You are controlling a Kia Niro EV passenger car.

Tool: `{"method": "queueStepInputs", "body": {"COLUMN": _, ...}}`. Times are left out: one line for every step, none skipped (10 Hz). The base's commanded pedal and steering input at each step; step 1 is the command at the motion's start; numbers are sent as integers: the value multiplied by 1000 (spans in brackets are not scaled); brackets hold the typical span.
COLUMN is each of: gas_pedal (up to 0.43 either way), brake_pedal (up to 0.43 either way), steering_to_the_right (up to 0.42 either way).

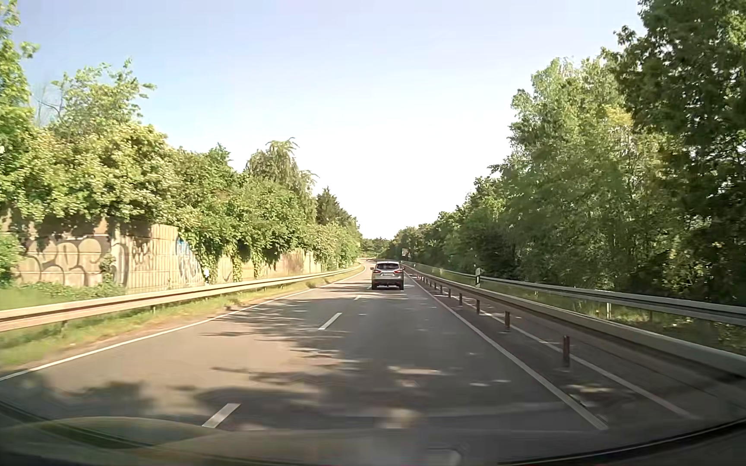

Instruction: Follow the waypoints while adhering to traffic rules and regulations

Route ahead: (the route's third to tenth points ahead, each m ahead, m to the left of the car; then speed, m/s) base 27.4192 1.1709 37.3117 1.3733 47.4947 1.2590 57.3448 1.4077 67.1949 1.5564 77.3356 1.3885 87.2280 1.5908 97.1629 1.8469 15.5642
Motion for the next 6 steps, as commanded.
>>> {"method": "queueStepInputs", "body": {"gas_pedal": 110, "brake_pedal": 30, "steering_to_the_right": 0}}
{"method": "queueStepInputs", "body": {"gas_pedal": 110, "brake_pedal": 30, "steering_to_the_right": -1}}
{"method": "queueStepInputs", "body": {"gas_pedal": 110, "brake_pedal": 30, "steering_to_the_right": -1}}
{"method": "queueStepInputs", "body": {"gas_pedal": 110, "brake_pedal": 30, "steering_to_the_right": -1}}
{"method": "queueStepInputs", "body": {"gas_pedal": 110, "brake_pedal": 30, "steering_to_the_right": -1}}
{"method": "queueStepInputs", "body": {"gas_pedal": 110, "brake_pedal": 30, "steering_to_the_right": -1}}
